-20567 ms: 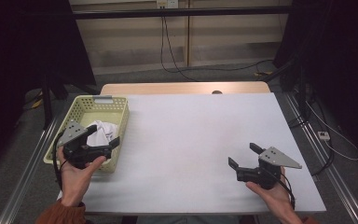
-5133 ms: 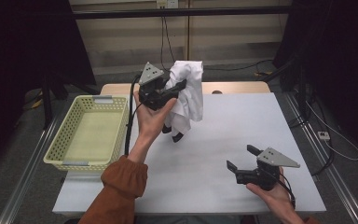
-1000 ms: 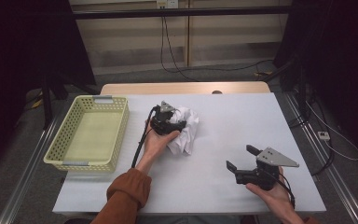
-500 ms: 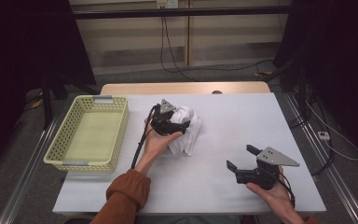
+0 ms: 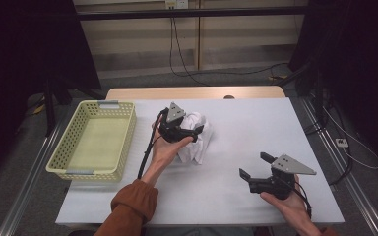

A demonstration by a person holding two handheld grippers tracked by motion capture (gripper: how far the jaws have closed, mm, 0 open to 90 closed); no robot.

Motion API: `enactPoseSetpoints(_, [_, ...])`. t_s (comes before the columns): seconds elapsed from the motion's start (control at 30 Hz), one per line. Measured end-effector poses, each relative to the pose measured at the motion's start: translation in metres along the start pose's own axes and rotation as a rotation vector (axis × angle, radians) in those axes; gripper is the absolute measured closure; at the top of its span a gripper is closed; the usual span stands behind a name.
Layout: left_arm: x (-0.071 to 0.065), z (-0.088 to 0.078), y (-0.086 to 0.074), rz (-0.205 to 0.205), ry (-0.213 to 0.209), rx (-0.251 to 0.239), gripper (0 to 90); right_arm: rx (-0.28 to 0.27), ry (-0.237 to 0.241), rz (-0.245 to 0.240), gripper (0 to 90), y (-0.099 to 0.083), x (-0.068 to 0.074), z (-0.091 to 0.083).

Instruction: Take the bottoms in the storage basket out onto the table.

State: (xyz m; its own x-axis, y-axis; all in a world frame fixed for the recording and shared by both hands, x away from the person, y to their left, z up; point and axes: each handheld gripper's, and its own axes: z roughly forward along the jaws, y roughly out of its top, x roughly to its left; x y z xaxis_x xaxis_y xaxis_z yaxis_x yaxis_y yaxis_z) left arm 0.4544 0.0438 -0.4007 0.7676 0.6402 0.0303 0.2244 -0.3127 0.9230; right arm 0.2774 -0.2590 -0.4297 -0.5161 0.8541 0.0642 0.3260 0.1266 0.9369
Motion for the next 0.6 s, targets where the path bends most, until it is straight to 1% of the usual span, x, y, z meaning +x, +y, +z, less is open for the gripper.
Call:
enactPoseSetpoints(0.1, [-0.001,-0.002,0.001,-0.002,-0.019,-0.011,6.3,0.0,0.001,-0.003,5.4,0.0,0.0,-0.001])
enactPoseSetpoints(0.23, [-0.002,-0.005,0.003,0.007,-0.042,-0.032,5.6,-0.003,-0.004,-0.002,5.4,-0.001,-0.001,-0.002])
enactPoseSetpoints(0.33, [-0.003,-0.007,0.005,0.003,-0.044,-0.04,5.6,-0.002,-0.006,-0.002,5.4,-0.001,-0.001,-0.002])
enactPoseSetpoints(0.37, [-0.003,-0.008,0.005,0.004,-0.051,-0.048,5.5,-0.001,-0.006,-0.002,5.4,-0.001,-0.001,-0.002])
enactPoseSetpoints(0.43, [-0.003,-0.011,0.005,-0.004,-0.052,-0.059,5.6,-0.001,-0.006,-0.003,5.4,-0.001,-0.001,-0.002])
enactPoseSetpoints(0.53, [-0.002,-0.011,0.005,-0.034,-0.065,-0.053,5.6,0.0,-0.008,-0.002,5.4,0.0,-0.001,-0.002])
enactPoseSetpoints(0.6, [0.0,-0.012,0.005,-0.042,-0.057,-0.045,5.8,-0.001,-0.008,-0.006,5.4,0.0,0.0,-0.003])
